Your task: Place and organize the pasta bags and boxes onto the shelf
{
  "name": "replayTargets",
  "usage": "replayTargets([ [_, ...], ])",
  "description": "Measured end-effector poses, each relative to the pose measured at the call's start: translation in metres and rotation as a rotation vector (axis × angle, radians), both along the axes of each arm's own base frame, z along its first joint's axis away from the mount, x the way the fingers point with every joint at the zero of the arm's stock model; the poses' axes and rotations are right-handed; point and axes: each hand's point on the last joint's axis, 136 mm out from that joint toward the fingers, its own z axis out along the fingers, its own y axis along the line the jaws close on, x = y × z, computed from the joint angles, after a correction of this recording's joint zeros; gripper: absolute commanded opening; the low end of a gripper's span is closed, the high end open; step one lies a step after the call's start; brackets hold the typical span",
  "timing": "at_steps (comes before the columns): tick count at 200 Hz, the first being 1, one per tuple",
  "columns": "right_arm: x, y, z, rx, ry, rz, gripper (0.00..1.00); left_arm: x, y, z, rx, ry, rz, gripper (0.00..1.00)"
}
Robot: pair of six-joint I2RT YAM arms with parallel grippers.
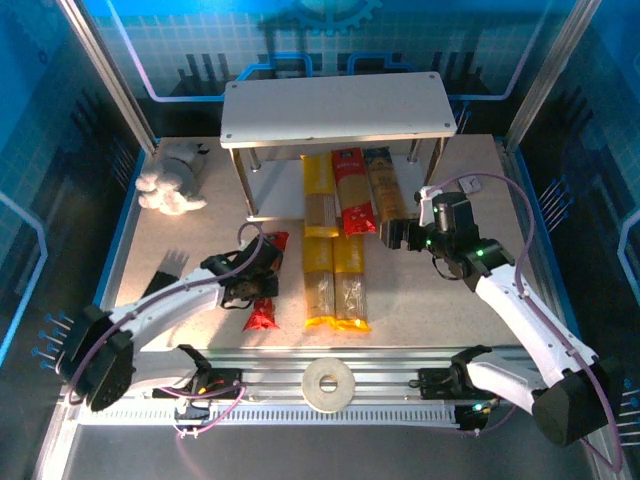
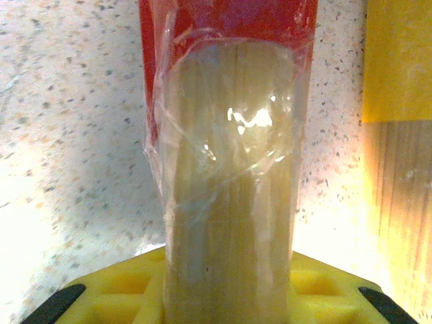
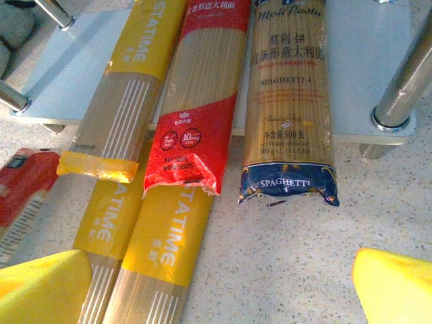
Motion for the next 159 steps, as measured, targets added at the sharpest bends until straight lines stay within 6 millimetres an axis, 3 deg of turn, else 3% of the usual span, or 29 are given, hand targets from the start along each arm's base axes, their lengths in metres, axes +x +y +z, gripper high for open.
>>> replayTargets([
  [33,0.001,0.002,-0.003,0.005,0.011,0.005,1.00,-0.005,0.002,0.020,-0.018,-0.021,-0.005,0.30],
  [76,0.000,0.004,-0.003,0.014,0.014,0.012,1.00,0.016,-0.010,0.055,-0.065,-0.114,-0.035,0.30],
  [109,0.000,0.005,-0.004,0.015,0.018,0.015,1.00,0.049,-0.011,0.075,-0.085,-0.197,-0.025,0.31],
  [159,0.001,0.005,-0.006,0.013,0.025,0.015,1.00,0.119,-0.003,0.071,-0.070,-0.230,0.027,0.30],
])
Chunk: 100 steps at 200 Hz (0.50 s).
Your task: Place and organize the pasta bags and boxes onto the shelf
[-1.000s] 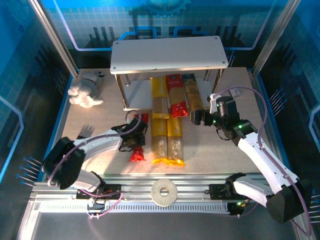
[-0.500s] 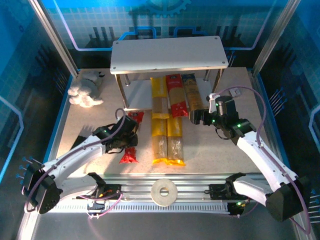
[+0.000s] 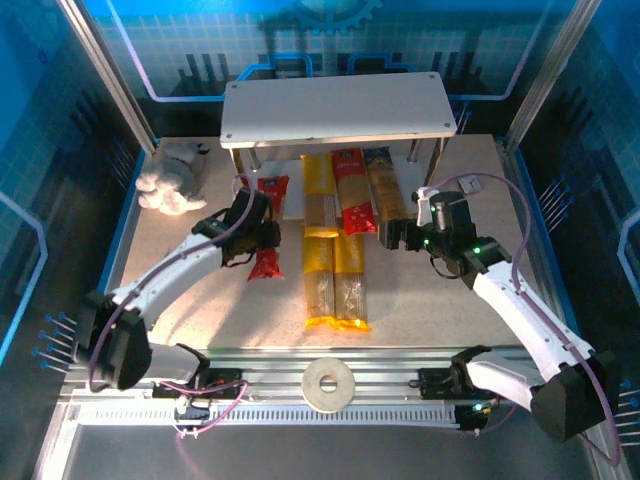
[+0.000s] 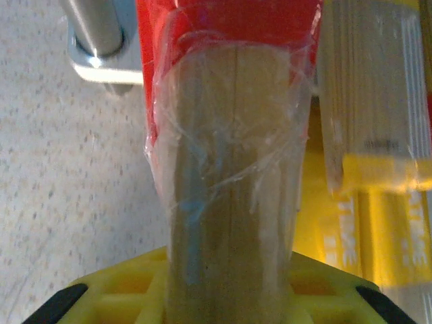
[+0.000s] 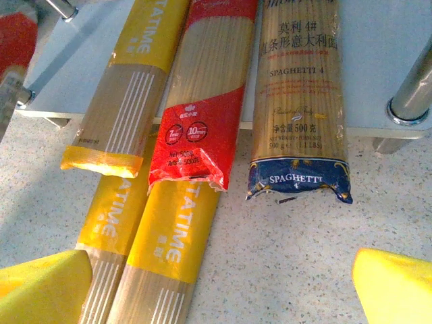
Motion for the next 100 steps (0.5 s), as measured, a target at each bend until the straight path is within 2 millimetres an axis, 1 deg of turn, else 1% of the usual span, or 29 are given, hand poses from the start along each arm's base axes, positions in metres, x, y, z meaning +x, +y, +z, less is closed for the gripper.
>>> replayTargets([
  [15,0.000,0.000,0.000,0.000,0.000,0.000,1.00,0.023,-0.002,-0.001,0.003,-0.009,0.004,0.30],
  [41,0.000,0.000,0.000,0.000,0.001,-0.001,1.00,0.056,-0.009,0.000,0.000,-0.034,-0.002,0.30],
  [71,0.000,0.000,0.000,0.001,0.002,-0.003,1.00,0.085,-0.014,-0.001,-0.003,-0.052,-0.005,0.30],
  [100,-0.001,-0.001,-0.001,-0.001,0.007,-0.004,1.00,0.105,-0.012,-0.010,0.016,-0.046,0.013,0.30],
])
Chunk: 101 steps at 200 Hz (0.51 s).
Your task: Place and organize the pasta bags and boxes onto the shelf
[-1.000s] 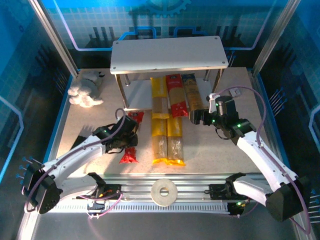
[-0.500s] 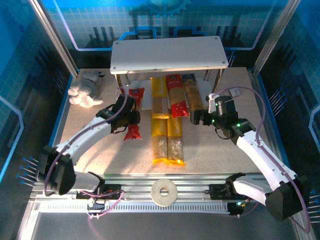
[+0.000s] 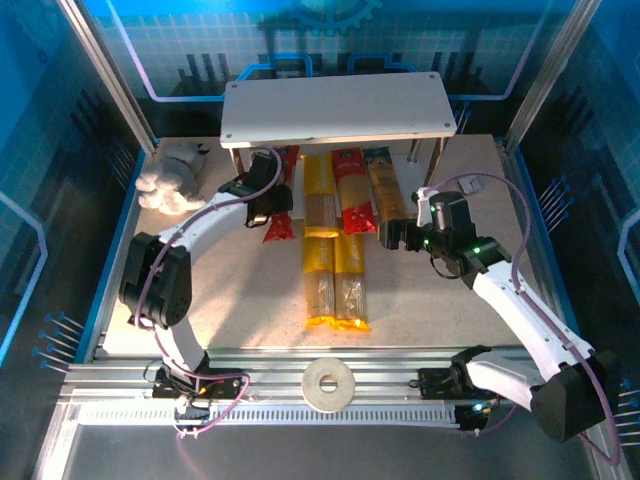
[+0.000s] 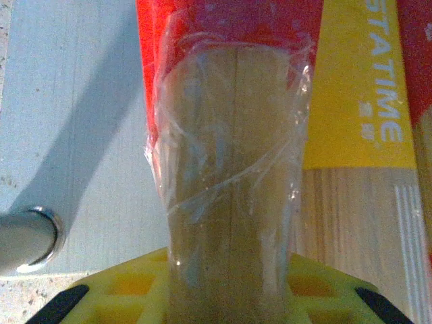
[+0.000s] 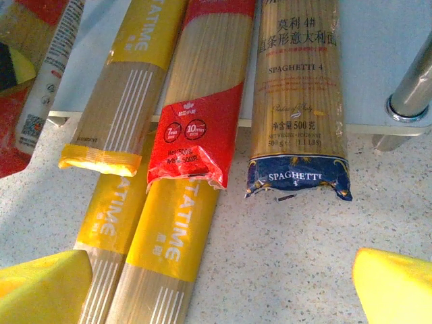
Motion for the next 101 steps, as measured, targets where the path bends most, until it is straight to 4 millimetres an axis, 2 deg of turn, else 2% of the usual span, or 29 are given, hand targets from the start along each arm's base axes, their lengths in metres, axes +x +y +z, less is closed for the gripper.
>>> replayTargets([
  [51,-0.002,-0.001,-0.001,-0.006,0.005,-0.004,1.00,0.015,0.002,-0.026,0.030,0.044,0.020,0.30],
  [81,-0.002,-0.002,-0.001,-0.007,0.007,-0.005,1.00,0.025,0.001,-0.026,0.031,0.034,0.033,0.31],
  [101,-0.003,-0.003,-0.001,-0.010,0.008,-0.007,1.00,0.032,0.000,-0.027,0.036,0.029,0.037,0.40],
])
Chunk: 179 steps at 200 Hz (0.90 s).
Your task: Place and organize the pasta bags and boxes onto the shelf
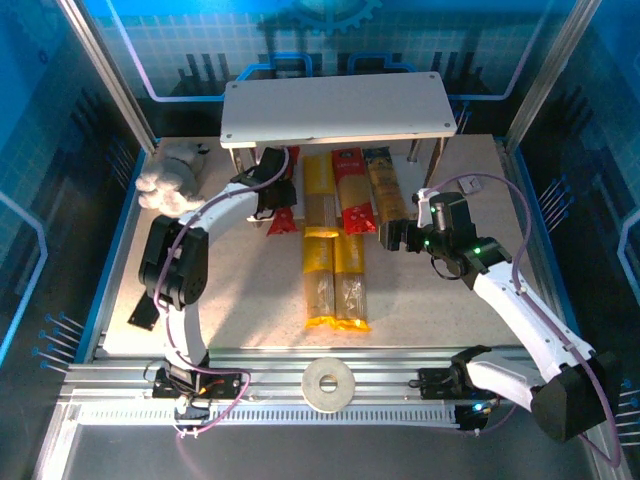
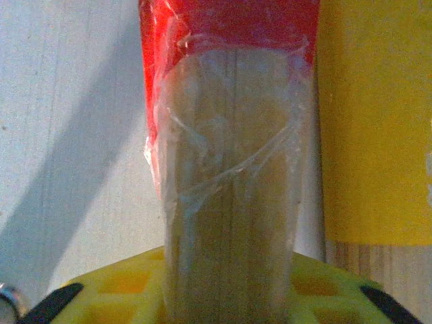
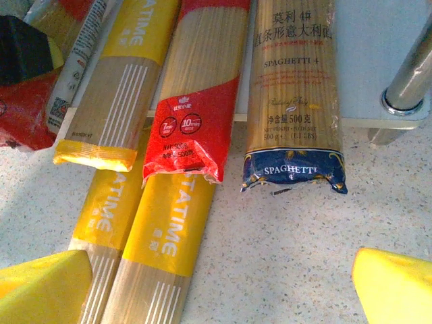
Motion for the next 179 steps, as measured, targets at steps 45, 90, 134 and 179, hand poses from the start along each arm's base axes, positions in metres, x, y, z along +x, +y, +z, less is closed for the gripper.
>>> replayTargets([
  [45,-0.002,-0.003,0.004,-0.006,-0.013,-0.012,1.00,0.009,0.000,-0.008,-0.001,-0.004,0.027,0.68],
  [90,-0.003,-0.004,0.003,-0.008,-0.008,-0.012,1.00,0.016,-0.001,-0.001,-0.009,-0.035,0.038,0.99],
  [134,-0.005,-0.005,0.001,-0.012,0.006,-0.010,1.00,0.009,-0.006,0.013,-0.042,-0.078,0.006,0.99],
  [179,-0.017,0.000,-0.008,-0.018,0.057,0.021,1.00,-0.049,-0.027,0.043,-0.046,-0.143,-0.092,0.99],
])
